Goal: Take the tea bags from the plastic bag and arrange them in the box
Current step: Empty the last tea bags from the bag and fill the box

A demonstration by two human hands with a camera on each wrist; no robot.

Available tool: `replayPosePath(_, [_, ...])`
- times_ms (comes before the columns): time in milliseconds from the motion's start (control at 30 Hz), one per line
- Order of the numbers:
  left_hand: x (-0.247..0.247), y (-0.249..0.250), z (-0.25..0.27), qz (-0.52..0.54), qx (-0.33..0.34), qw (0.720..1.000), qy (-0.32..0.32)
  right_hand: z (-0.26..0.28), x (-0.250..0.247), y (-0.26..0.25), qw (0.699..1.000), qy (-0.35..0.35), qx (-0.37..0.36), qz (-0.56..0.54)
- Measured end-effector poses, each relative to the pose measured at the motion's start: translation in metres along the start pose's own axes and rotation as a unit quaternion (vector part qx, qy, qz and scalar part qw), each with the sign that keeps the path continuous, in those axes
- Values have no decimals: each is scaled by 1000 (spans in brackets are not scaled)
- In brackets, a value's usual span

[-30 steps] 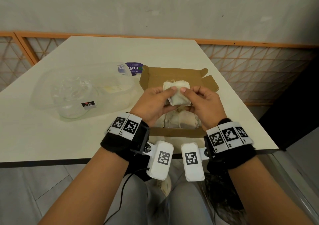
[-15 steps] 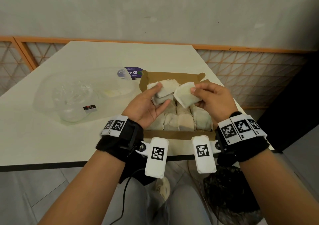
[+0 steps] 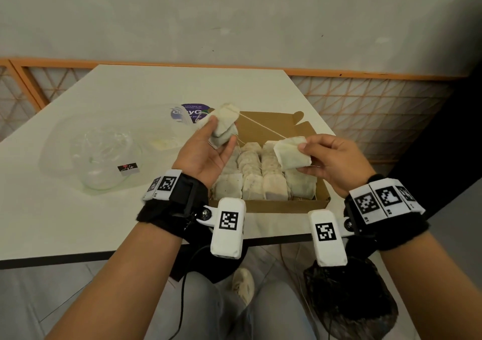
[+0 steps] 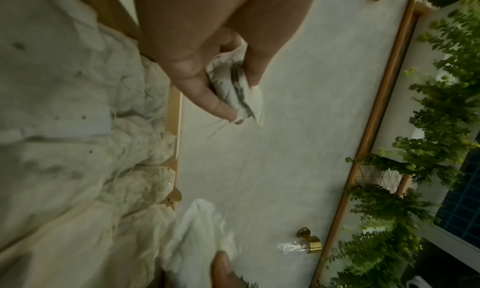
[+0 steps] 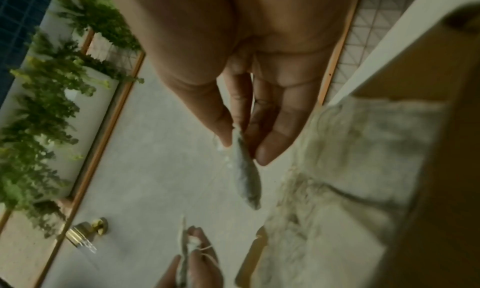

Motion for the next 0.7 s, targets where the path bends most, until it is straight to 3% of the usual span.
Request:
replayPosePath(133, [2, -7, -3, -13, -13, 1000, -9, 6, -28, 5, 982, 24, -35, 186])
replayPosePath(233, [2, -14, -6, -7, -22, 1000, -14, 13, -41, 13, 968, 24, -8, 250])
replayPosePath(367, [3, -19, -8, 5, -37, 999, -24, 22, -43, 19, 985, 13, 50, 163])
replayPosePath(500, [3, -15, -8, 14, -30, 999, -27, 22, -44, 29, 984, 35, 111, 131])
replayPosePath(600, [6, -10, -8, 13, -22, 999, -27, 22, -40, 30, 979, 13, 95, 178])
replayPosePath(700, [9, -11, -8, 7, -27, 999, -34, 25, -37, 32, 979, 63, 62, 186])
Point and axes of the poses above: each hand's wrist, its own z-axis away from the middle knuckle, its own x-axis out of the palm, y = z × x, the point moved 2 cm from there along -z, towards the middle knuckle, and after that the axes turned 10 degrees about -x, right-handed, at the moved point
